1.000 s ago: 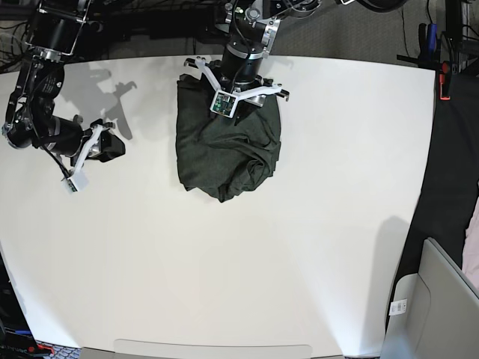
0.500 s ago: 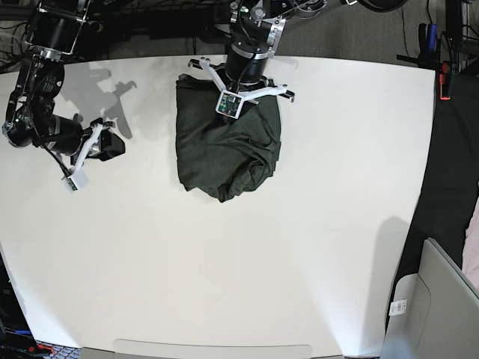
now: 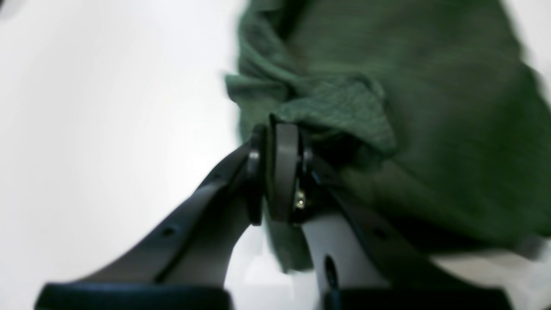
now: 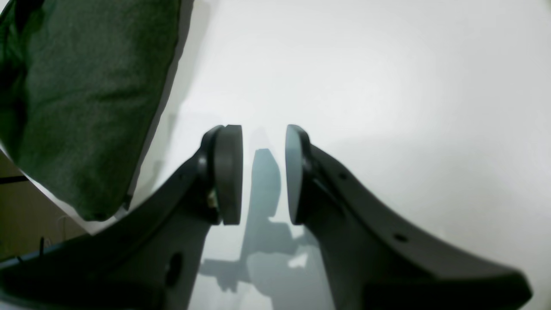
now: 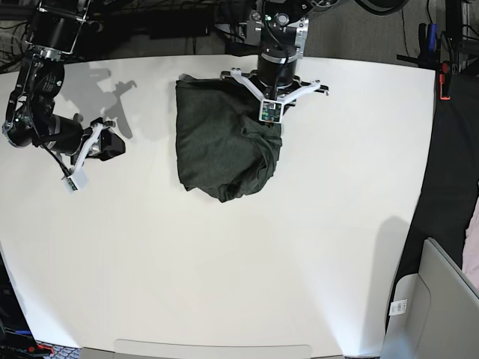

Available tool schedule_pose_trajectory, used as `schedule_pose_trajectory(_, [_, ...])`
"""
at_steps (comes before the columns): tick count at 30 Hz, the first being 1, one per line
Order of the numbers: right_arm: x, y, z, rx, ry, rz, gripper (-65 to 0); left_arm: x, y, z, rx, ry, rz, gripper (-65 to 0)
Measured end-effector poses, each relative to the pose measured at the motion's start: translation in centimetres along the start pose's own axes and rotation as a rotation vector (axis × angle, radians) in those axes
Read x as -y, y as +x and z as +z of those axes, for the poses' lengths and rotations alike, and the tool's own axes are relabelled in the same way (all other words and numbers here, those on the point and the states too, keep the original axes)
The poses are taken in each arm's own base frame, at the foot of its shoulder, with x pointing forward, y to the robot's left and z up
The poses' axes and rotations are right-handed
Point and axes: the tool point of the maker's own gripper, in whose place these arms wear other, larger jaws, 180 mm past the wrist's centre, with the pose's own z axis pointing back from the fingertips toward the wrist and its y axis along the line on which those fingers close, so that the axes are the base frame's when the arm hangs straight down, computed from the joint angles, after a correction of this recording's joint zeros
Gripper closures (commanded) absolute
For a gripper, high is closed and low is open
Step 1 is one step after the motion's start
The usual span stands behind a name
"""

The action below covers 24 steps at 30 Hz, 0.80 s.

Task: Fold the T-shirt properly
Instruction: 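Grasp the collar edge of the green bundle with the left gripper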

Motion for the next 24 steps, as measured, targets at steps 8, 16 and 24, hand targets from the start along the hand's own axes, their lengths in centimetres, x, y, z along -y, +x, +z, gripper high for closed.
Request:
schedule_pose_trajectory(8, [-0.9, 0.4, -0.8, 0.019, 0.026, -0.010, -17.5, -2.1, -0.7, 1.3, -0.027, 0.051, 0.060, -2.4])
schedule_pose_trajectory(16, [-1.5, 1.5, -1.2, 0.045, 0.042, -0.006, -17.5, -1.5, -3.6, 3.0, -0.111, 0.038, 0.073, -2.5])
schedule_pose_trajectory(24, [-2.5, 2.4, -1.9, 0.072, 0.067, -0.012, -17.5, -0.6, -4.4, 3.2, -0.182, 0.030, 0.115, -10.0])
